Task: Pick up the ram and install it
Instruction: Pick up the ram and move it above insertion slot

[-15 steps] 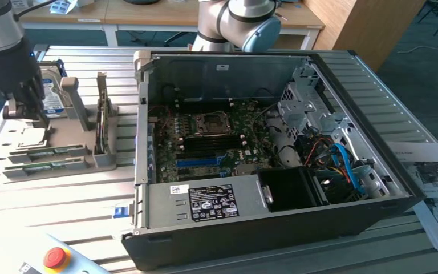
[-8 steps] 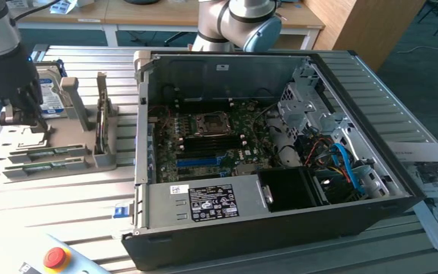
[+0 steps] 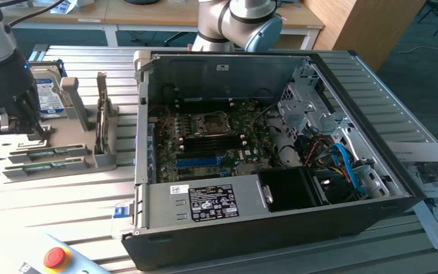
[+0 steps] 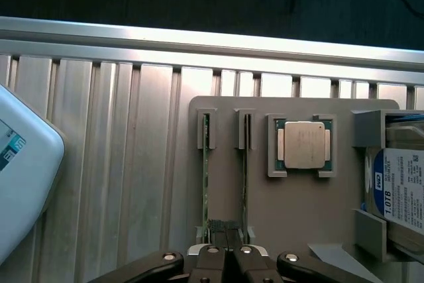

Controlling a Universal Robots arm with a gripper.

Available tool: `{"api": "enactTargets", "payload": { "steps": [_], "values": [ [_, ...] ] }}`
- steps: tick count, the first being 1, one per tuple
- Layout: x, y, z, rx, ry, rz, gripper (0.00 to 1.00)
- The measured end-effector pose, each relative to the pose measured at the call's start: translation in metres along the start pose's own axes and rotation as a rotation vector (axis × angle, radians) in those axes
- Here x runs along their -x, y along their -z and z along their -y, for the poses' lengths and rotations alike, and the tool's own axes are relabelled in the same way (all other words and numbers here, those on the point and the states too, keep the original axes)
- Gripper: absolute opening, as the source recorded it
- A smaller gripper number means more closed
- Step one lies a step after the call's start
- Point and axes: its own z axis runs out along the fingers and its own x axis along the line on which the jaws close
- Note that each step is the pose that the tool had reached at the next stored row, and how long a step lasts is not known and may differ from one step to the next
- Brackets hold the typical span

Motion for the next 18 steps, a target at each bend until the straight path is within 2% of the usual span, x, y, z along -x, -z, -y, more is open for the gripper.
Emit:
{"api": "enactTargets", "payload": {
  "steps": [9, 11, 12, 18],
  "values": [
    [-0.0001, 0.0001, 0.0000, 0.0001, 0.000, 0.0000, 0.10],
    [-0.0001, 0.0001, 0.0000, 0.0001, 0.000, 0.0000, 0.11],
    [-0.0001, 0.0000, 0.0000, 0.0001, 0.000, 0.0000, 0.17],
    [-0.0001, 0.0000, 0.0000, 0.0000, 0.000, 0.0000, 0.17]
  ]
}}
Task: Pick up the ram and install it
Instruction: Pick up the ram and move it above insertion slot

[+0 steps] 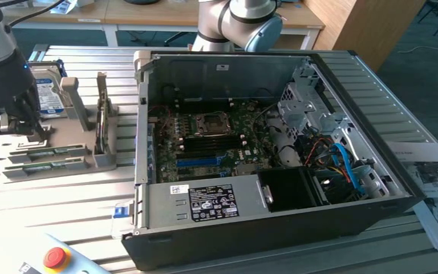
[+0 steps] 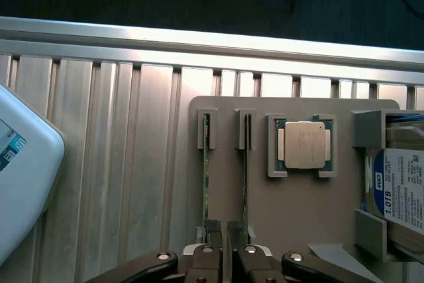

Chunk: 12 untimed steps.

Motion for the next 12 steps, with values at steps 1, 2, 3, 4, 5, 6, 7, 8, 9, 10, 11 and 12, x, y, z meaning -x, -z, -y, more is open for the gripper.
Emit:
{"api": "enactTargets", "payload": {
  "steps": [1, 2, 3, 4, 5, 6, 7, 8, 9, 10, 11, 12],
  "values": [
    [0.0000, 0.0000, 0.0000, 0.0000, 0.000, 0.0000, 0.19],
    [0.0000, 0.0000, 0.0000, 0.0001, 0.000, 0.0000, 0.19],
    [0.0000, 0.0000, 0.0000, 0.0000, 0.000, 0.0000, 0.25],
    [0.0000, 0.0000, 0.0000, 0.0000, 0.000, -0.0001, 0.25],
    [0.0000, 0.0000, 0.0000, 0.0000, 0.000, 0.0000, 0.25],
    [0.0000, 0.0000, 0.0000, 0.0000, 0.000, 0.0000, 0.25],
    [0.0000, 0.0000, 0.0000, -0.0001, 0.000, 0.0000, 0.25],
    [0.0000, -0.0001, 0.0002, -0.0001, 0.000, 0.0001, 0.25],
    [0.0000, -0.0001, 0.0002, -0.0001, 0.000, 0.0000, 0.25],
    [0.0000, -0.0004, 0.0002, 0.0000, 0.000, 0.0000, 0.25],
    [0.0000, -0.0012, 0.0003, -0.0001, 0.000, 0.0000, 0.25],
    [-0.0001, -0.0024, 0.0004, 0.0000, 0.000, -0.0002, 0.25]
  ]
}}
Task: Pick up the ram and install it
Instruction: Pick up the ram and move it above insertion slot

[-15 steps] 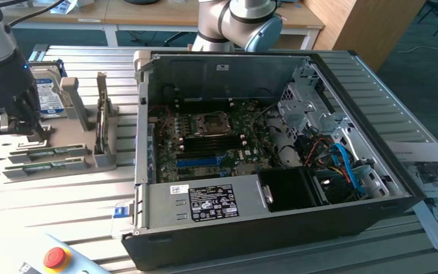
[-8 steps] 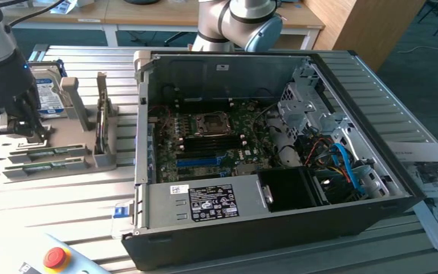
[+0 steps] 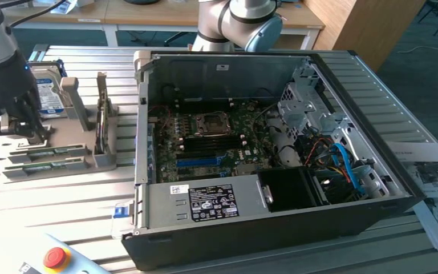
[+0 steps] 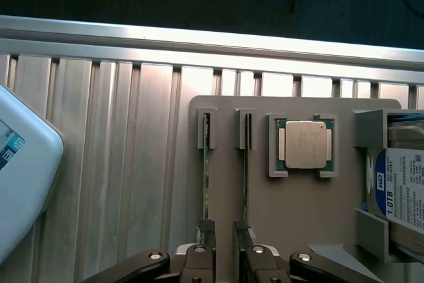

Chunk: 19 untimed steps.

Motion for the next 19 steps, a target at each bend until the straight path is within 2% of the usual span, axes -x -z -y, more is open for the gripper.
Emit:
{"api": "enactTargets", "payload": {
  "steps": [19],
  "values": [
    [-0.001, -0.0224, 0.0009, 0.0002, 0.000, -0.0021, 0.25]
  ]
}}
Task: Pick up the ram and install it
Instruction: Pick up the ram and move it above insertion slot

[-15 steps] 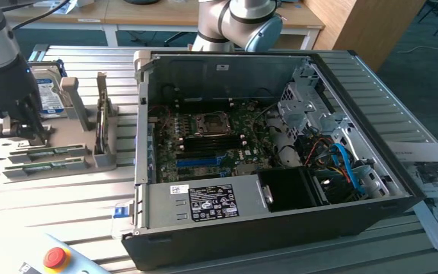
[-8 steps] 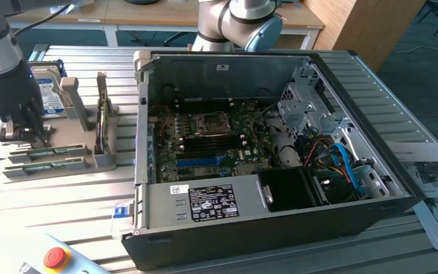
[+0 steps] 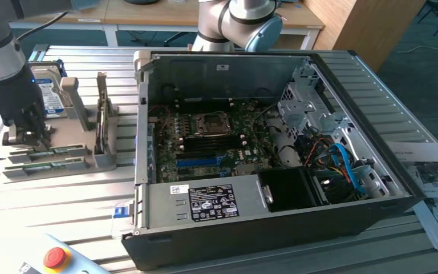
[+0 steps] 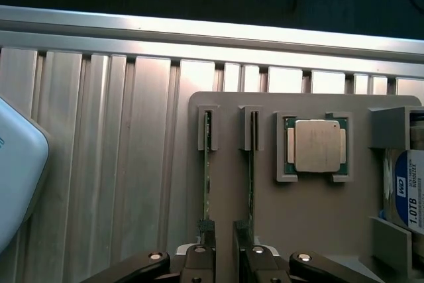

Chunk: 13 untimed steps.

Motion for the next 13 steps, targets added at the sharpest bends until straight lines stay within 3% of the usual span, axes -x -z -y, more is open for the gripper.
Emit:
{"api": "enactTargets", "payload": {
  "steps": [13],
  "values": [
    [-0.0084, 0.0001, -0.0004, -0.0001, 0.000, 0.0001, 0.25]
  ]
}}
